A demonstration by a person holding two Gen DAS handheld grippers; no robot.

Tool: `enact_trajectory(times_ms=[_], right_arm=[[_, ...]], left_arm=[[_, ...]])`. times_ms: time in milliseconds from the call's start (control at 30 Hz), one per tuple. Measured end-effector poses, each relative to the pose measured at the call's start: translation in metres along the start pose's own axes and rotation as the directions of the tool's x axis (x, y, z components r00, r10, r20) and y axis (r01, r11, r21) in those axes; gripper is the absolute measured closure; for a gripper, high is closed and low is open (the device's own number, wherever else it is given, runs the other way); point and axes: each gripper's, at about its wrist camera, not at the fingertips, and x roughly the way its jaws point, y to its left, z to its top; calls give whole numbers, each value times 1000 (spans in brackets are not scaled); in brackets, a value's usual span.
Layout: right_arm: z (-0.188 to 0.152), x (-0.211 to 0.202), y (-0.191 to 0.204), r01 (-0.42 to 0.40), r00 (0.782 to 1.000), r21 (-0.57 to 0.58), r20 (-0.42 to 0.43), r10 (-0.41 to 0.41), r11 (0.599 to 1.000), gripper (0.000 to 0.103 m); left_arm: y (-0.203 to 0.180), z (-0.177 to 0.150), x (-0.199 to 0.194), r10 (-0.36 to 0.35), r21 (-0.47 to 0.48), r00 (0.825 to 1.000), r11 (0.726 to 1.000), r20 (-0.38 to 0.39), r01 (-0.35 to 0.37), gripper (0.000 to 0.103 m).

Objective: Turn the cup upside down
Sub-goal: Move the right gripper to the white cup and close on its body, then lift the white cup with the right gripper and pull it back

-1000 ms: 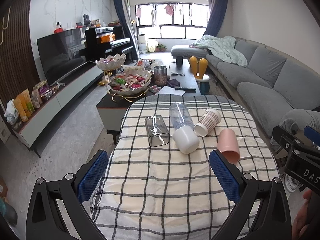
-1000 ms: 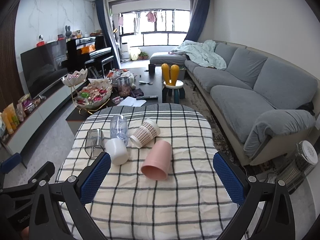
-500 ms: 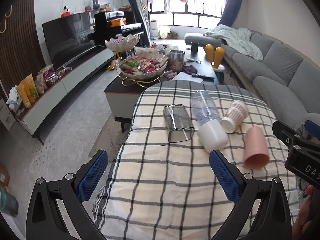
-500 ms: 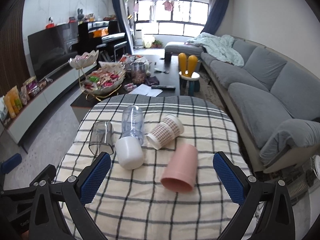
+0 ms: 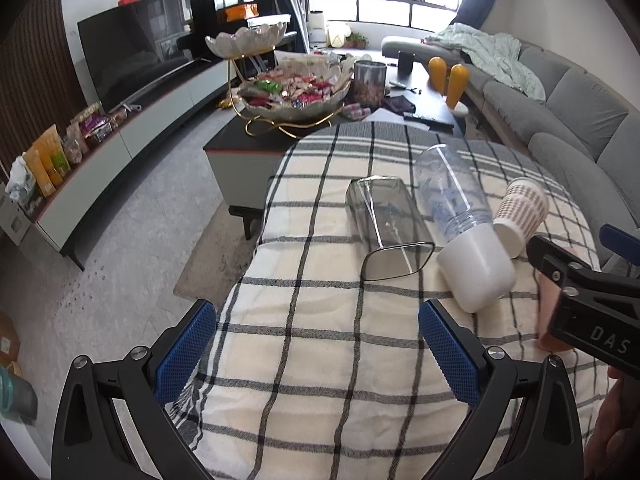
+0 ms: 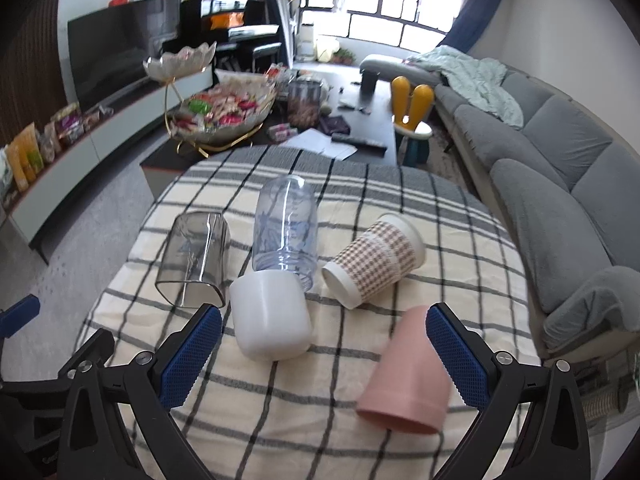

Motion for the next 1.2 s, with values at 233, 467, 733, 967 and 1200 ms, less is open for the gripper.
enact_trajectory(times_ms=[233,467,733,967,1200], right_arm=[[1,46,10,-14,997,-29,-78,12,999,1],[-4,76,23,-40,990,-48,-138,33,998,5],[-5,92,30,-81,983,-47,-171,72,996,25],[-10,84,30,-115,979,-8,-170,112,993,34],[-24,58,29,-154,962,111,-209,175,982,34]], left_arm=[[0,-3,29,2,0,999,1000,-44,-2,0],[5,-9,52,8,-7,997,1000,-82,-9,0],[9,-15,56,7,-16,996,1000,-93,-8,0],[16,-16,48,11,-27,996,1000,-89,-13,0],[39,-24,19,39,-46,996,998,-78,-43,0]])
